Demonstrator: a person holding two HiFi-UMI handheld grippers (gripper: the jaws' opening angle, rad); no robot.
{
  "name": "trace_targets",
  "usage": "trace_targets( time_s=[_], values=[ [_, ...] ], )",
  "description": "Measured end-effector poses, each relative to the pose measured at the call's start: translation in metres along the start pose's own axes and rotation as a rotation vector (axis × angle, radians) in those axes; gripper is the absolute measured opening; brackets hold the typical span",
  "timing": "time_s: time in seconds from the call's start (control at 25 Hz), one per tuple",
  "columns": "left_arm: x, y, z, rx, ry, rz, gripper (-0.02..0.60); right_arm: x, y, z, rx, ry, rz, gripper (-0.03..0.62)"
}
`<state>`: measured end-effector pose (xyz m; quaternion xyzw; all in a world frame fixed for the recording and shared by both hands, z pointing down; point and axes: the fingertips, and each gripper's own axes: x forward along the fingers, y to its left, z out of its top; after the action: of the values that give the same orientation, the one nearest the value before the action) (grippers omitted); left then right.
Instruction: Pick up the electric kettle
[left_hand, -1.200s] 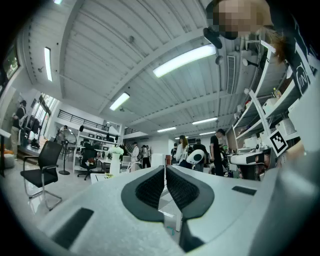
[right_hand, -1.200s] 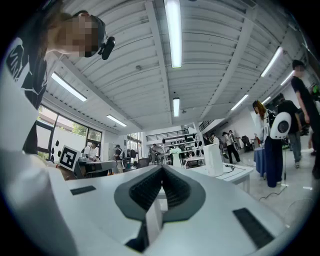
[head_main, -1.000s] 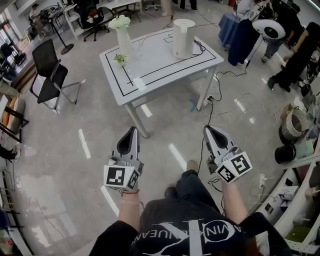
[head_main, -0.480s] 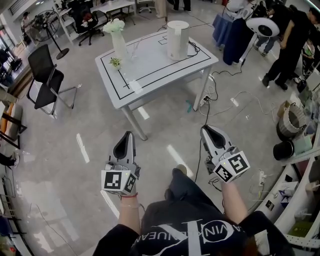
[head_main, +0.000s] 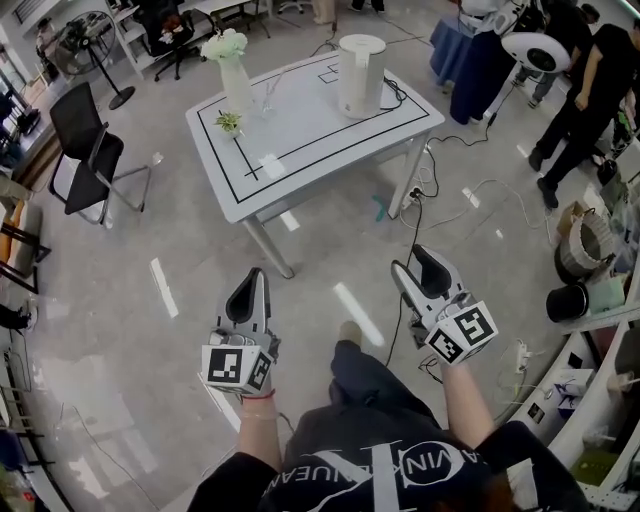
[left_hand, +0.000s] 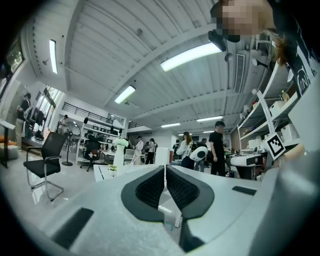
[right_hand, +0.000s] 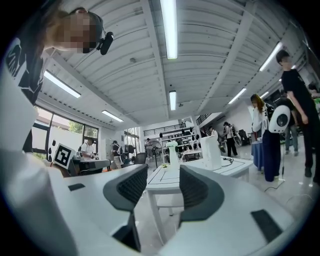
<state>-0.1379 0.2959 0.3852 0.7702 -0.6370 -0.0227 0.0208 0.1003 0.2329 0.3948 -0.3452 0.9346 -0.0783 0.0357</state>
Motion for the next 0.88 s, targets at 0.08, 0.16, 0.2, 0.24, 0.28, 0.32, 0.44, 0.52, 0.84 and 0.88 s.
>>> trace_targets(
  time_s=[0.08,0.16,0.2,0.24,0.28,0.32,0.44,0.52,0.84,0.88],
  values=[
    [0.012,0.010,0.000,0.000,0.004,0.010,0.017,0.015,-0.009,0.001,0.001,0.003,-0.001,0.184],
    [0.026,0.019,0.002,-0.002,0.001,0.015,0.017,0.029,-0.017,0.004,0.000,0.005,0.003,0.186],
    [0.034,0.023,0.004,-0.004,-0.002,0.017,0.017,0.036,-0.021,0.005,-0.004,0.005,0.005,0.186],
    [0.042,0.027,0.006,-0.005,-0.005,0.017,0.017,0.043,-0.025,0.007,-0.008,0.004,0.006,0.186],
    [0.050,0.030,0.007,-0.006,-0.007,0.014,0.017,0.049,-0.030,0.009,-0.009,0.002,0.004,0.187],
    [0.059,0.032,0.008,-0.004,-0.008,0.008,0.017,0.055,-0.036,0.010,-0.009,-0.001,0.000,0.187],
    [0.084,0.036,0.009,0.001,-0.009,-0.010,0.017,0.073,-0.053,0.015,-0.006,-0.006,-0.007,0.187],
    [0.100,0.040,0.009,-0.001,-0.010,-0.013,0.017,0.084,-0.062,0.016,-0.005,-0.005,-0.006,0.187],
    [0.154,0.051,0.008,-0.009,0.000,-0.023,0.017,0.121,-0.100,0.022,-0.011,0.001,-0.006,0.187],
    [0.159,0.053,0.010,-0.008,-0.002,-0.022,0.017,0.125,-0.104,0.023,-0.011,0.001,-0.007,0.187]
  ],
)
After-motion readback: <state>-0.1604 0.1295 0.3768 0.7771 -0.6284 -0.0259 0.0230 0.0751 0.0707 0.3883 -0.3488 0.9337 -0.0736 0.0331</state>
